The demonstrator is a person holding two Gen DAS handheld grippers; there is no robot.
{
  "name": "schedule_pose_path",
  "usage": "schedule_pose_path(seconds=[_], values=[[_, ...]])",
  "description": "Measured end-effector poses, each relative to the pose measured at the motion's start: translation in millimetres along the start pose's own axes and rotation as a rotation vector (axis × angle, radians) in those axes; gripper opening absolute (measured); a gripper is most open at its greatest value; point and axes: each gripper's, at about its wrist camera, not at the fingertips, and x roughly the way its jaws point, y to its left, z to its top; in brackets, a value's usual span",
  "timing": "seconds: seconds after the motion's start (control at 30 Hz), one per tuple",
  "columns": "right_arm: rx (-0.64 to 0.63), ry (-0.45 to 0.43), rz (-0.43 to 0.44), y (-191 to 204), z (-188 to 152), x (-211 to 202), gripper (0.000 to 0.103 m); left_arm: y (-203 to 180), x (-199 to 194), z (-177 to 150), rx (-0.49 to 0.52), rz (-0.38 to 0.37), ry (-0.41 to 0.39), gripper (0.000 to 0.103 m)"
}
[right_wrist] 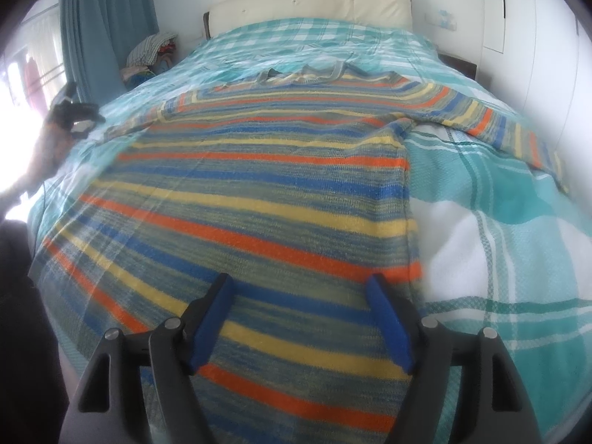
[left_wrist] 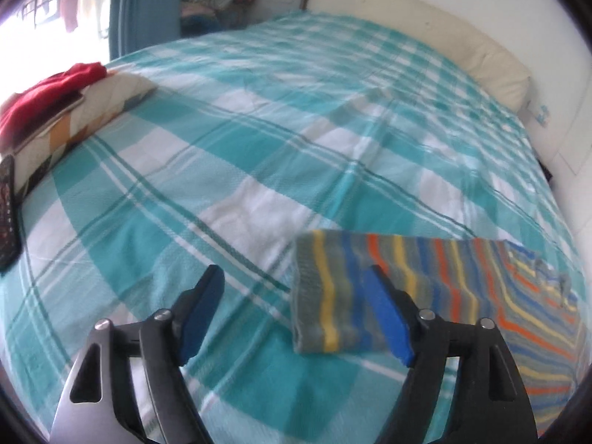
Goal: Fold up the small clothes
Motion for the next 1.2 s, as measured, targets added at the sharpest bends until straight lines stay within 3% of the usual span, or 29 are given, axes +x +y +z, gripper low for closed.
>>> schedule_pose_path(seconds=[0.1, 0.23, 0.4, 0.47, 0.6, 0.83, 1.2], values=[[0.009, -0.069, 0.018, 0, 4, -14, 0.074, -28, -41, -29, 0.081, -0.109, -0.001, 0.091], [0.007, -0.157, -0.03, -2, 9, -30, 0.074, -67, -78, -78, 0.153, -0.246, 0.026, 0.096], [0.068, -0.178, -0.086, -20, 16, -37, 0.078, -113, -82, -135, 0.185, -0.397, 0.131, 0.096], [0.084, -0.175, -0.103, -29, 20, -37, 0.078, -128, -73, -149, 0.223, -0.389, 0.143, 0.096], [0.108, -0.178, -0.148, -49, 25, -35, 0.078, -141, -52, -165, 0.292, -0.299, 0.152, 0.096], [0.263, -0.075, -0.139, -79, 13, -8, 0.078, -139, -48, -175, 0.301, -0.287, 0.151, 0.097], [0.255, -0.035, -0.173, -77, 5, 3, 0.085, -144, -45, -182, 0.364, -0.25, 0.185, 0.102]])
